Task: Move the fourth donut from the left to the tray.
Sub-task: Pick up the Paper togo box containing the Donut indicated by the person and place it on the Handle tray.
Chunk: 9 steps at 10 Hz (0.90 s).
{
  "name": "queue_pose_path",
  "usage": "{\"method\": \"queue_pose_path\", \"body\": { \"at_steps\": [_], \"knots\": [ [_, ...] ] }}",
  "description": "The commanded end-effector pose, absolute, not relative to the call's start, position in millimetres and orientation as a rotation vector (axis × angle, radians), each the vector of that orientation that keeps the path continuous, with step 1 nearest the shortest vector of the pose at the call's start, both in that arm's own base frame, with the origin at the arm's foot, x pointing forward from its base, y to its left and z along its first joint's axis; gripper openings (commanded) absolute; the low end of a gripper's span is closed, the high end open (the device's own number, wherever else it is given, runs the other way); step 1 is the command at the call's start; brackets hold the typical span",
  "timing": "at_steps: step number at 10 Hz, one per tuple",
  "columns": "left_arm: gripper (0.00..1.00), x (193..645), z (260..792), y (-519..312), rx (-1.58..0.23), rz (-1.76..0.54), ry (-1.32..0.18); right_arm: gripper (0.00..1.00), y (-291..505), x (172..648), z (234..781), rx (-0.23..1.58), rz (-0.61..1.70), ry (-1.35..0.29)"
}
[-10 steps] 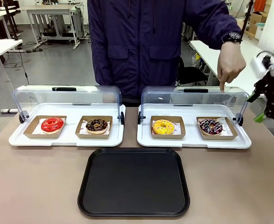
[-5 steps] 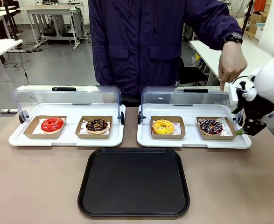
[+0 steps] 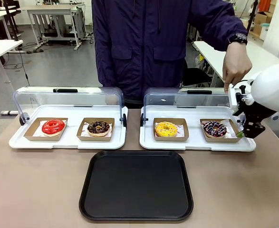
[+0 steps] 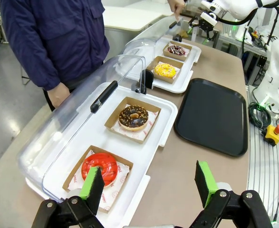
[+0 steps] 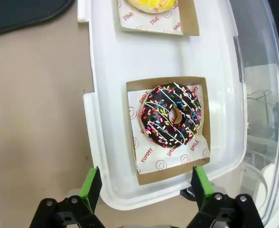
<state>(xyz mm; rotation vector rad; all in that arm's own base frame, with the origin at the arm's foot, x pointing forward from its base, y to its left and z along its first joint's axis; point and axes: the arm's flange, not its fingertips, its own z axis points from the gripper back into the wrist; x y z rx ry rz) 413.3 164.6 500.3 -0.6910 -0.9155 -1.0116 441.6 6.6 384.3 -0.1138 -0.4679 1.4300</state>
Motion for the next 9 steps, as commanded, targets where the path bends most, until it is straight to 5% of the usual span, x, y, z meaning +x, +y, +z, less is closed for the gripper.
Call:
{"method": "queue_pose_path", "body": {
  "at_steps": [1,9],
  "knots": [
    [1.0,412.8,502.5,164.0,-0.699,-1.021,-0.931,1.0,6.6,438.5,386.2,-0.11,1.433,-0.458],
    [1.0,412.8,502.5,164.0,-0.699,-1.021,-0.931,1.0,1.9,470.5,344.7,-0.202,1.418,-0.345]
  ]
}}
